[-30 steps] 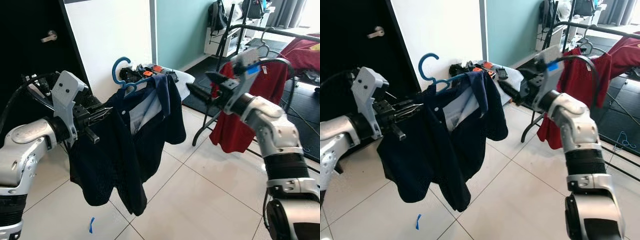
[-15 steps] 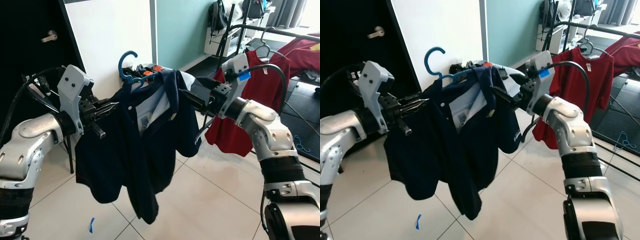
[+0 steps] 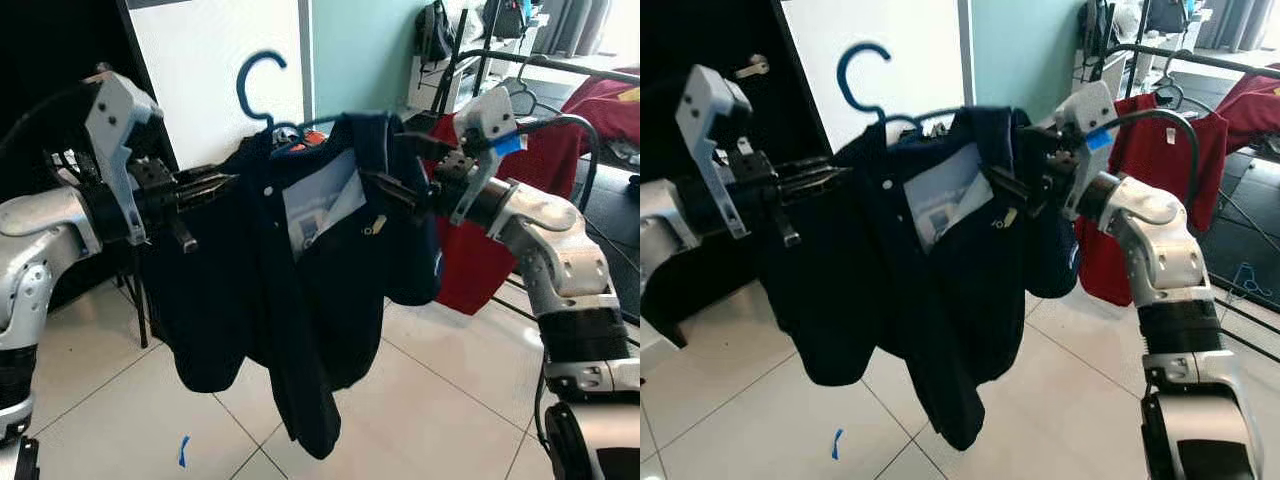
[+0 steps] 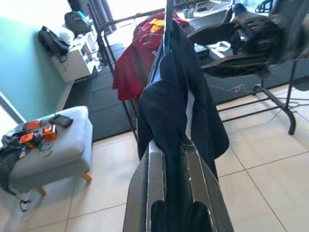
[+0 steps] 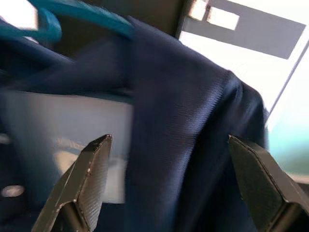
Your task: Hang hanger
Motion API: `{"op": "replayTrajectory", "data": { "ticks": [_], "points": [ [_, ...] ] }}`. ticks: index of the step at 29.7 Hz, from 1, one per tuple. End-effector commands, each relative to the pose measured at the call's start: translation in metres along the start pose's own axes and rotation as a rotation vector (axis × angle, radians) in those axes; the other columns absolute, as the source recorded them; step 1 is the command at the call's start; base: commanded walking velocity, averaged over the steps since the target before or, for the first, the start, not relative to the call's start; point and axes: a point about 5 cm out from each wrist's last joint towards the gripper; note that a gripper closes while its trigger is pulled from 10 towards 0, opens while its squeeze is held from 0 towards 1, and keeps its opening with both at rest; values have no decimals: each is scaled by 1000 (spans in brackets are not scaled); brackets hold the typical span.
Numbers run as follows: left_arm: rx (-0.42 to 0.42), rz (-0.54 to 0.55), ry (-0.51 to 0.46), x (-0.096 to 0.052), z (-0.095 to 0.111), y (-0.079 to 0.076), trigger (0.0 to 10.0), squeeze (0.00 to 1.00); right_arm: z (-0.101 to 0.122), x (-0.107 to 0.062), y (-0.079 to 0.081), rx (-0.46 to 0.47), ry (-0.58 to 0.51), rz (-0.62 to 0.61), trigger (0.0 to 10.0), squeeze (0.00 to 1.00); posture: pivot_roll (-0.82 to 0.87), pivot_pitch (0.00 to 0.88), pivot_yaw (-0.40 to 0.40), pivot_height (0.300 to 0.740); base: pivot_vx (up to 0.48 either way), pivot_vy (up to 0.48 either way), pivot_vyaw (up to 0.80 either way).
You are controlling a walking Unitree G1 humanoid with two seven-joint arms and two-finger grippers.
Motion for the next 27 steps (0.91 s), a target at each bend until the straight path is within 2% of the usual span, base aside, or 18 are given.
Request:
{"op": "replayTrajectory", "data": {
  "ticks": [1, 11, 12, 13, 16, 17, 18, 19, 27],
  "points": [
    [32, 12, -34, -5, 14, 3, 10000, 0, 2, 4, 0, -35, 7, -8, 10000, 0, -58, 0, 58, 740, 0, 0, 0],
    [-15, -30, -54, 2, 16, -9, 10000, 0, 15, 9, -7, -51, -38, -84, 10000, 0, -59, 0, 53, 740, 0, 0, 0],
    [-17, -24, -53, 3, 15, -9, 10000, 0, 16, 9, -8, -49, -42, -90, 9373, 0, -62, 0, 53, 740, 0, 0, 0],
    [-19, -19, -54, 3, 15, -9, 10000, 0, 16, 9, -9, -47, -46, -96, 5098, 0, -62, 0, 53, 740, 0, 0, 0],
    [-22, -15, -54, 3, 15, -9, 10000, 0, 16, 9, -9, -47, -49, -101, 5098, 0, -62, 0, 53, 740, 0, 0, 0],
    [-22, -9, -54, 3, 14, -8, 10000, 0, 17, 9, -10, -46, -52, -105, 2275, 0, -62, 0, 53, 740, 0, 0, 0],
    [-22, -9, -54, 3, 14, -8, 10000, 0, 17, 9, -10, -46, -52, -105, 2275, 0, -62, 0, 53, 740, 0, 0, 0],
    [-23, -1, -53, 4, 14, -8, 10000, 0, 17, 10, -11, -45, -56, -111, 0, 0, -62, 0, 54, 740, 0, 0, 0],
    [-24, 16, -42, 4, 13, -8, 10000, 0, 17, 9, -12, -40, -61, -118, 0, 0, -62, 0, 56, 740, 0, 0, 0]
  ]
}}
Point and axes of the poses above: a point about 5 cm out from each wrist's last joint towards the gripper, its own x axis pointing out of the wrist towards the gripper, its own z axis along the axis of the wrist's last joint, y = z × x, and after that the axes turned 3 degrees about x, right-handed
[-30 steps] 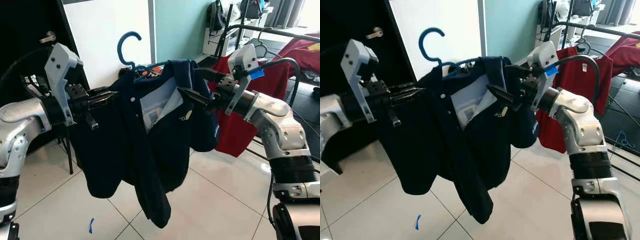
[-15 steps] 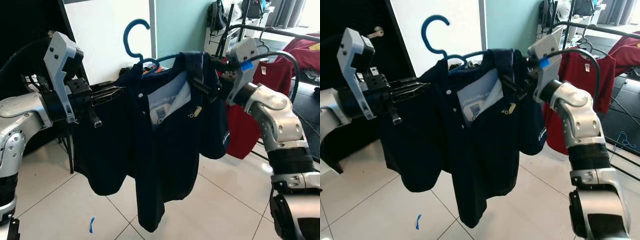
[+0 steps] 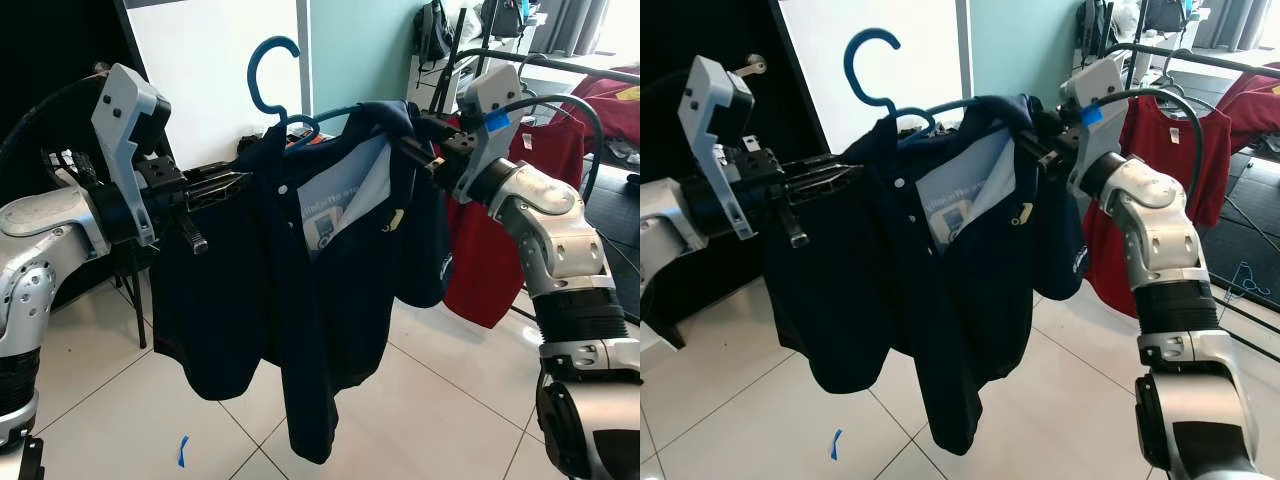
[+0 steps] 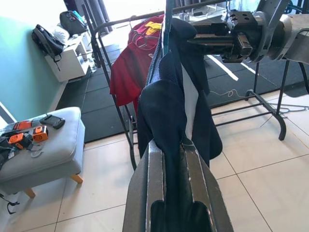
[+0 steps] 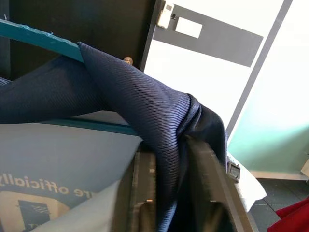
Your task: Hang hanger
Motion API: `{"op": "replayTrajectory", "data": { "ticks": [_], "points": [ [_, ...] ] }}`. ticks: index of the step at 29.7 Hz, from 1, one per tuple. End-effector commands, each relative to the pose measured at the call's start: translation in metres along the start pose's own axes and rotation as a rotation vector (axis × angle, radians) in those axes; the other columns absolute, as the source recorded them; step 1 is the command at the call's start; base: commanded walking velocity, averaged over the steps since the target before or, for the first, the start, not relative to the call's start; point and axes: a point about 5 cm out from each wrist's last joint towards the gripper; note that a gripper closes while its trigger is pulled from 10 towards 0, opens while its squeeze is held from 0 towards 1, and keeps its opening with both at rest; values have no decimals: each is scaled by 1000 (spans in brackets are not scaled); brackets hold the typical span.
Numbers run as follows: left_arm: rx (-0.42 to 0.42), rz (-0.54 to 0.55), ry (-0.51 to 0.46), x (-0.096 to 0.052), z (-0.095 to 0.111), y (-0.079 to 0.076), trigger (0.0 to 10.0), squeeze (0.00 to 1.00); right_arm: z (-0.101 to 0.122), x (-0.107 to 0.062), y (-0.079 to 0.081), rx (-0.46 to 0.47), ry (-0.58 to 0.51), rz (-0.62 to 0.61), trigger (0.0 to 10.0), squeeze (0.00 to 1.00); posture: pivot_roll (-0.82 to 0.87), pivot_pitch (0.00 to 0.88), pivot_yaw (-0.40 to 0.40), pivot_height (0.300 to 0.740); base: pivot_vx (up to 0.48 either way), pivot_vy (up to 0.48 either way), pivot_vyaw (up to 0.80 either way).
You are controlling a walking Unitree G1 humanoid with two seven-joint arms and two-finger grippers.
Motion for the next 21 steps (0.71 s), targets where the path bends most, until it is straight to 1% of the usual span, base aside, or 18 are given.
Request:
{"op": "replayTrajectory", "data": {
  "ticks": [1, 2, 4, 5, 6, 7, 8, 9, 10, 11, 12, 13, 14, 15, 16, 18, 19, 21],
  "points": [
    [22, 9, -18, 0, 6, 0, 10000, 0, 3, 3, -1, 2, -18, -7, 0, 0, -62, 0, 56, 740, 0, 0, 0],
    [22, 9, -18, 0, 6, 0, 10000, 0, 3, 3, -1, 2, -18, -7, 0, 0, -62, 0, 56, 740, 0, 0, 0],
    [106, -18, 71, 0, -9, -5, 10000, 0, 4, 3, -1, 5, -22, -4, 0, 0, -63, 0, 55, 740, 0, 0, 0],
    [106, -18, 71, 0, -9, -5, 10000, 0, 4, 3, -1, 5, -22, -4, 0, 0, -63, 0, 55, 740, 0, 0, 0],
    [141, -39, 105, -1, -15, -9, 10000, 0, 4, 3, -1, 5, -24, -4, 0, 0, -64, 0, 55, 740, 0, 0, 0],
    [208, -79, 163, -3, -25, -14, 10000, 0, 4, 3, -1, 5, -24, -3, 0, 0, -65, 0, 55, 740, 0, 0, 0],
    [208, -79, 163, -3, -25, -14, 10000, 0, 4, 3, -1, 5, -24, -3, 0, 0, -65, 0, 55, 740, 0, 0, 0],
    [249, -108, 199, -4, -31, -18, 10000, 0, 4, 3, -1, 5, -24, -2, 0, 0, -65, 0, 55, 740, 0, 0, 0],
    [269, -149, 216, -6, -38, -25, 10000, 0, 5, 3, -2, 5, -24, -2, 0, 0, -68, 0, 55, 740, 0, 0, 0],
    [269, -149, 216, -6, -38, -25, 10000, 0, 5, 3, -2, 5, -24, -2, 0, 0, -68, 0, 55, 740, 0, 0, 0],
    [270, -194, 210, -8, -41, -32, 10000, 0, 5, 3, -3, 4, -23, -2, 0, 0, -65, 0, 54, 740, 0, 0, 0],
    [260, -227, 180, -9, -42, -40, 10000, 0, 5, 3, -5, 3, -20, -4, 0, 0, -63, 0, 53, 740, 0, 0, 0],
    [260, -227, 180, -9, -42, -40, 10000, 0, 5, 3, -5, 3, -20, -4, 0, 0, -63, 0, 53, 740, 0, 0, 0],
    [250, -251, 149, -9, -41, -45, 10000, 0, 5, 3, -5, 1, -17, -5, 0, 0, -63, 0, 53, 740, 0, 0, 0],
    [250, -251, 149, -9, -41, -45, 10000, 0, 5, 3, -5, 1, -17, -5, 0, 0, -63, 0, 53, 740, 0, 0, 0],
    [227, -295, 93, -8, -38, -57, 10000, 0, 3, 5, -4, 1, -10, 1, 0, 0, -60, 0, 48, 740, 0, 0, 0],
    [227, -295, 93, -8, -38, -57, 10000, 0, 3, 5, -4, 1, -10, 1, 0, 0, -60, 0, 48, 740, 0, 0, 0],
    [228, -318, 75, -5, -39, -64, 10000, 0, 3, 6, -3, 2, -8, 9, 0, 0, -61, 0, 48, 740, 0, 0, 0]
  ]
}}
Point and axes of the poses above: a point about 5 cm out from each wrist's last joint towards the gripper, its own x axis pointing out of the wrist towards the gripper, its own z axis along the axis of the wrist's last joint, y = z × x, and after that the axes turned 3 degrees about x, right-handed
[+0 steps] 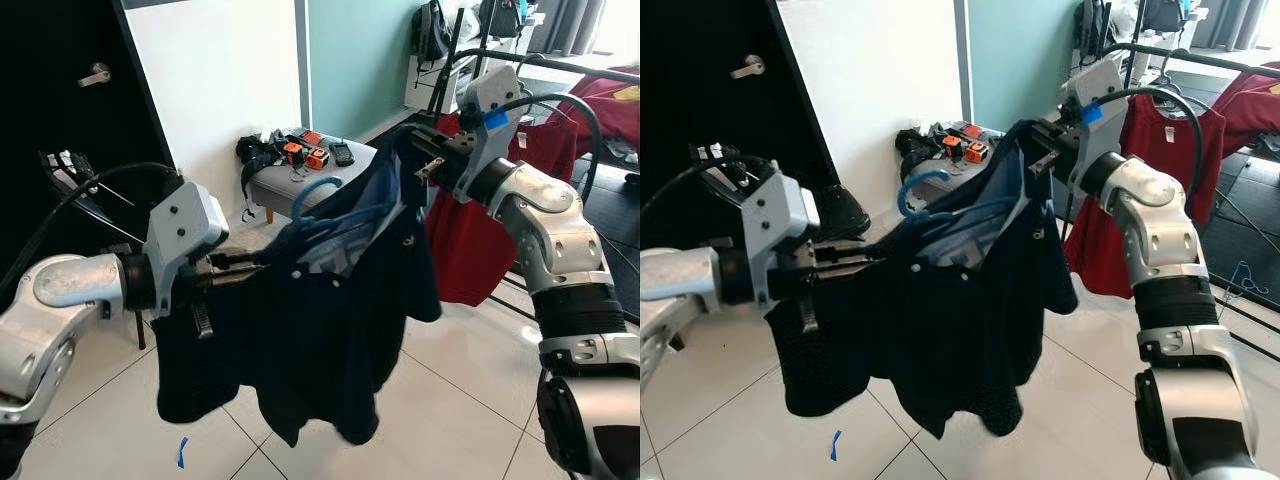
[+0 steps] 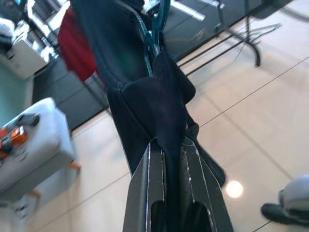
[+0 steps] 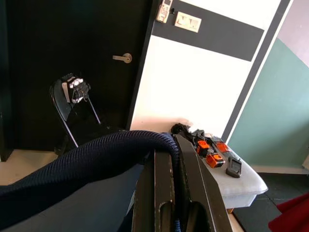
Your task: Hang hanger
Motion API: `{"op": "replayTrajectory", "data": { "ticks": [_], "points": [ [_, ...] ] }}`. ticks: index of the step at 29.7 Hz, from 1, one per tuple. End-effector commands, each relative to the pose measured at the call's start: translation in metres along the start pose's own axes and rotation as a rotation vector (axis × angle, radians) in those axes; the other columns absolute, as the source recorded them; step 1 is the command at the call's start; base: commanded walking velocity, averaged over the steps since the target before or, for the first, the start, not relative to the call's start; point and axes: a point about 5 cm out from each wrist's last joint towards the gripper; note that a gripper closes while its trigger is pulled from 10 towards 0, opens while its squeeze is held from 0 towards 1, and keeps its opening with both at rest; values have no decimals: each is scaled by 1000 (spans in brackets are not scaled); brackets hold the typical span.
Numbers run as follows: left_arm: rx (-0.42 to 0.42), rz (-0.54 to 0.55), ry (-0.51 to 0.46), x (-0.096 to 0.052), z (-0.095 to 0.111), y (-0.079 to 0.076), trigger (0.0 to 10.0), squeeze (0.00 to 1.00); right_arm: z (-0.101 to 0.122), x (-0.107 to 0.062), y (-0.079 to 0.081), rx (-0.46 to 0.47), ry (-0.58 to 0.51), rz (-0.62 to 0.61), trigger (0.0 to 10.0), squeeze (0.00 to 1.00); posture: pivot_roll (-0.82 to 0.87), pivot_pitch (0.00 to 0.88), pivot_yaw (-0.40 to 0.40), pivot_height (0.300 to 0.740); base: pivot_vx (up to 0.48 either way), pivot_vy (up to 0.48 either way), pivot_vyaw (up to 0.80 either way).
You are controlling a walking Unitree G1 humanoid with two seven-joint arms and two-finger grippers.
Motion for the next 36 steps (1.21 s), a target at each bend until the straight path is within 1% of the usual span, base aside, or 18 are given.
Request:
{"op": "replayTrajectory", "data": {
  "ticks": [1, 2, 3, 6, 8, 12, 15, 16, 17, 18, 21, 26, 27, 28, 31, 32, 35, 36],
  "points": [
    [13, -34, -35, 4, 3, -7, 10000, 0, 8, 4, 1, -17, -29, 10, 0, 0, -61, 0, 48, 740, 0, 0, 0],
    [13, -34, -35, 4, 3, -7, 10000, 0, 8, 4, 1, -17, -29, 10, 0, 0, -61, 0, 48, 740, 0, 0, 0],
    [40, -40, -46, 11, 2, -12, 10000, 0, 8, 5, 2, -15, -30, 15, 0, 0, -64, 0, 46, 740, 0, 0, 0],
    [56, -28, -63, 16, 4, -13, 10000, 0, 8, 5, 2, -14, -30, 16, 0, 0, -66, 0, 46, 740, 0, 0, 0],
    [91, -2, -95, 23, 7, -14, 10000, 0, 7, 4, 1, -13, -27, 15, 0, 0, -66, 0, 45, 740, 0, 0, 0],
    [138, 19, -122, 29, 11, -14, 10000, 0, 6, 3, 0, -13, -20, 10, 0, 0, -63, 0, 47, 740, 0, 0, 0],
    [182, -20, -120, 35, 10, -23, 10000, 0, 5, 4, -2, -13, -16, 6, 0, 0, -58, 0, 44, 740, 0, 0, 0],
    [182, -20, -120, 35, 10, -23, 10000, 0, 5, 4, -2, -13, -16, 6, 0, 0, -58, 0, 44, 740, 0, 0, 0],
    [193, -56, -118, 36, 8, -30, 10000, 0, 5, 4, -2, -11, -17, 6, 0, 0, -59, 0, 46, 740, 0, 0, 0],
    [193, -56, -118, 36, 8, -30, 10000, 0, 5, 4, -2, -11, -17, 6, 0, 0, -59, 0, 46, 740, 0, 0, 0],
    [197, -141, -89, 34, -3, -47, 10000, 0, 6, 4, -2, -10, -15, 4, 0, 0, -56, 5, 43, 740, 0, 0, 0],
    [204, -150, -54, 29, -13, -51, 10000, 0, 6, 3, -4, -12, -14, -1, 0, 0, -55, 5, 42, 740, 0, 0, 0],
    [231, -147, -33, 28, -19, -52, 10000, 0, 7, 3, -6, -14, -13, -4, 0, 0, -55, 10, 40, 740, 0, 0, 0],
    [231, -147, -33, 28, -19, -52, 10000, 0, 7, 3, -6, -14, -13, -4, 0, 0, -55, 10, 40, 740, 0, 0, 0],
    [298, -87, 2, 29, -28, -52, 10000, 0, 7, 2, -7, -17, -13, -9, 0, 0, -54, 10, 38, 740, 0, 0, 0],
    [298, -87, 2, 29, -28, -52, 10000, 0, 7, 2, -7, -17, -13, -9, 0, 0, -54, 10, 38, 740, 0, 0, 0],
    [324, 32, 22, 34, -30, -40, 10000, 0, 8, 3, -6, -18, -14, -3, 0, 0, -58, 10, 35, 740, 0, 0, 0],
    [324, 32, 22, 34, -30, -40, 10000, 0, 8, 3, -6, -18, -14, -3, 0, 0, -58, 10, 35, 740, 0, 0, 0]
  ]
}}
Point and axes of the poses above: a point about 5 cm out from each wrist's last joint towards the gripper, its own x axis pointing out of the wrist towards the gripper, its own z axis along the axis of the wrist's last joint, y = z × x, and after that the axes turned 3 degrees about x, right-handed
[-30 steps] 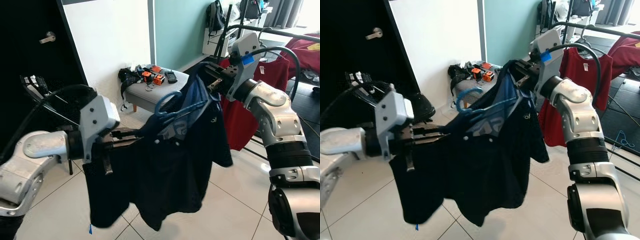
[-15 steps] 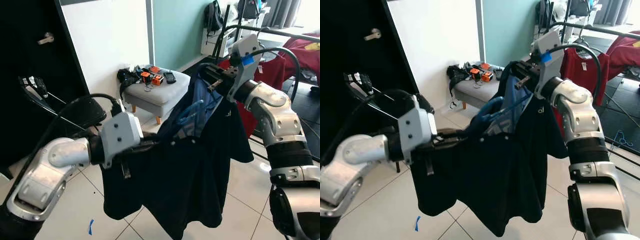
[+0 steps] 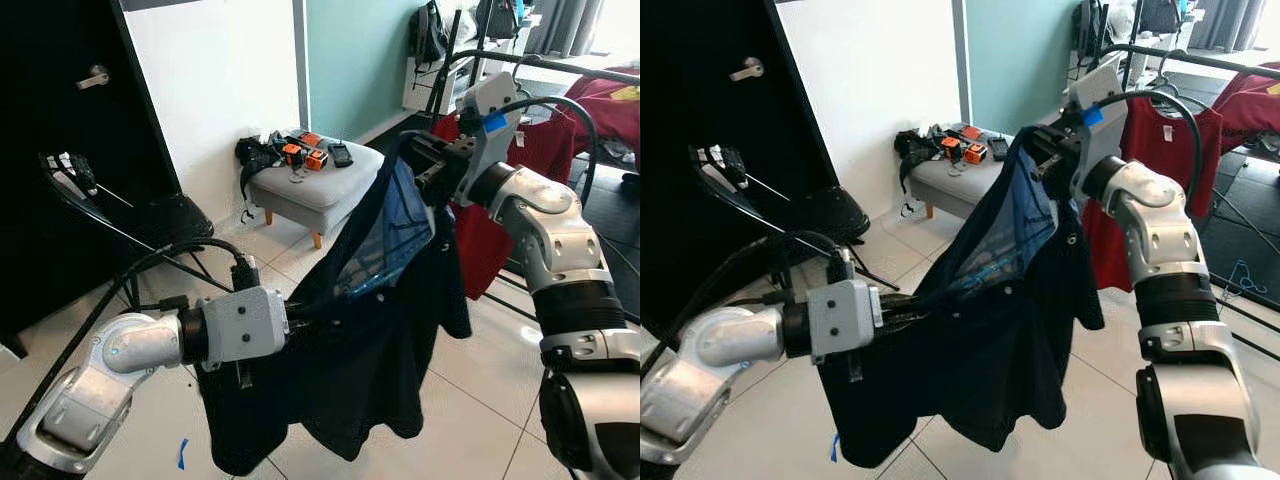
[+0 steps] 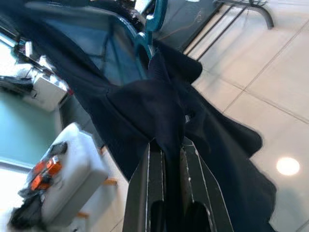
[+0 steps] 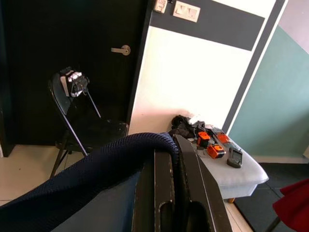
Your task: Hang hanger
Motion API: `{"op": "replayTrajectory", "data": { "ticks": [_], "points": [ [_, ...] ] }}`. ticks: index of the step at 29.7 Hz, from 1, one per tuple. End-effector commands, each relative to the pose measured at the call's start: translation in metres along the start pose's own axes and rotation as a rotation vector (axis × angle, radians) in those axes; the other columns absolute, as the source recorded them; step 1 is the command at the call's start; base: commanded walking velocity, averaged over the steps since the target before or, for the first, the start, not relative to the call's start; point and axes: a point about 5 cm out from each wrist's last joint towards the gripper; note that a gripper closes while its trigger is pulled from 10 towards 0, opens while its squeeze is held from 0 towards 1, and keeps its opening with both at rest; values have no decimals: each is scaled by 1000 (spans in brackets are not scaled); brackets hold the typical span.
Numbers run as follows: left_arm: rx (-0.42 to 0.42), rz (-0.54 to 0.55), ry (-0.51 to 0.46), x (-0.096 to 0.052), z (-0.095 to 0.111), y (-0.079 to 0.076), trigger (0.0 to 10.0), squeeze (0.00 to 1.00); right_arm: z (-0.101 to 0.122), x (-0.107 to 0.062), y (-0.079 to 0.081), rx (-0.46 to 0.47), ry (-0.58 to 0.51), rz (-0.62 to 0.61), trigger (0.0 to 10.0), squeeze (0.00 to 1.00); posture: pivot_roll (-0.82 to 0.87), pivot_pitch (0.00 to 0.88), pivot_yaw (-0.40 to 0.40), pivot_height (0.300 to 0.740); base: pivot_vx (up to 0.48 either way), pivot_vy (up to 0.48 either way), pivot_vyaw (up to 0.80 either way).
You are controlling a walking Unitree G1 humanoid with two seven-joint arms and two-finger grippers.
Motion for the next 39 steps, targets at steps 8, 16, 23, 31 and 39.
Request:
{"op": "replayTrajectory", "data": {
  "ticks": [8, 16, 23, 31, 39],
  "points": [
    [-103, 436, 160, 9, -20, 36, 10000, 0, 13, 4, 5, -35, -46, 38, 353, 0, -66, 8, 38, 740, 0, 0, 0],
    [-281, 504, 73, 11, -18, 40, 10000, 0, 11, 6, 11, -31, -43, 60, 588, 0, -66, 10, 42, 740, 0, 0, 0],
    [-354, 459, 19, 8, -15, 40, 10000, 0, 7, 8, 17, -20, -38, 84, 1020, 0, -60, 8, 46, 740, 0, 0, 0],
    [-449, 408, 43, -11, -28, 49, 10000, 0, -15, -5, 68, -1, 61, 475, 10000, 1000, -66, 0, 49, 740, 0, 0, 0],
    [-474, 445, 46, -22, -32, 61, 10000, 0, -25, -31, 90, 0, 137, 707, 10000, 1000, -73, 0, 52, 740, 0, 0, 0]
  ]
}}
Point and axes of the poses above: a point about 5 cm out from each wrist's last joint towards the gripper, its own x axis pointing out of the wrist towards the gripper, its own z axis along the axis of the wrist's last joint, y = z × x, and after that the axes turned 3 degrees about x, right-handed
